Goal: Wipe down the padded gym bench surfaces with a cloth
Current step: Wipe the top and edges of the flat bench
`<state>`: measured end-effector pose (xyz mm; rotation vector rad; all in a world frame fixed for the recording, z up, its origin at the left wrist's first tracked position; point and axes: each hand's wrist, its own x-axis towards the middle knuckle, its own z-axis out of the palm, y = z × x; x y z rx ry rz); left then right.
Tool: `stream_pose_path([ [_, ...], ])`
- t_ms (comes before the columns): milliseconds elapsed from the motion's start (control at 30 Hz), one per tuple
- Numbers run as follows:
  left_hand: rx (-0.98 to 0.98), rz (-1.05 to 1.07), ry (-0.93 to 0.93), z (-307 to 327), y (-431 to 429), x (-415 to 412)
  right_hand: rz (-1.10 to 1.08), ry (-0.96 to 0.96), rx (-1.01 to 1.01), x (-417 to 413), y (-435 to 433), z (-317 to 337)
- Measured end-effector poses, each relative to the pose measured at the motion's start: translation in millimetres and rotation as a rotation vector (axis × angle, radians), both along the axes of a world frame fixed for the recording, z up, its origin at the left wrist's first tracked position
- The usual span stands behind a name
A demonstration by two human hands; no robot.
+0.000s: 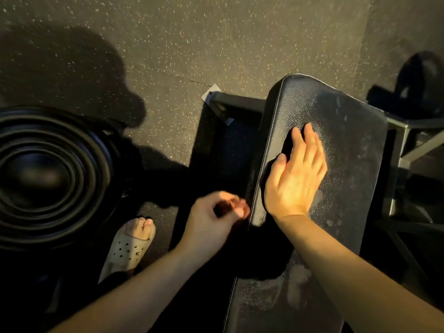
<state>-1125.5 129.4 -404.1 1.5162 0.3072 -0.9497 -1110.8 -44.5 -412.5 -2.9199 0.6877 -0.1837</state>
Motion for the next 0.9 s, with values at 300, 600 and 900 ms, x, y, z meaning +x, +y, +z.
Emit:
stream_pose_path([
  [300,-0.043,0.006,-0.011,3,-1,-3,-0.001,0.006,0.010,0,-1,0],
  [600,-0.041,0.166,-0.201,-18,-43,58,-0.001,0.005,0.004,0,-1,-1],
  [900,0.010,0.092,-0.152,-15,-41,58,0.001,0.006,-0.001,0,0,-1],
])
